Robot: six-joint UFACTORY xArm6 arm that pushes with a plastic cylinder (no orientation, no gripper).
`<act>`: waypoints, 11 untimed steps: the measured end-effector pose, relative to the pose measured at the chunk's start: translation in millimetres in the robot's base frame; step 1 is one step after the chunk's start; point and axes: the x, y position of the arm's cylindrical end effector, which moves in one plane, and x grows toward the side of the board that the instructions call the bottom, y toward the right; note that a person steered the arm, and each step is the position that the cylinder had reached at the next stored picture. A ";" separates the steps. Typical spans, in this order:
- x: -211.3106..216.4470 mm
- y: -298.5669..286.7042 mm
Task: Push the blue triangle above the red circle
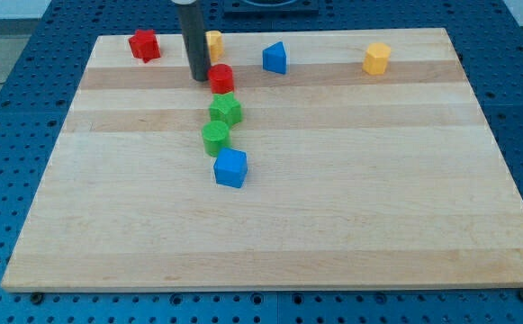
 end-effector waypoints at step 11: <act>-40.8 112.6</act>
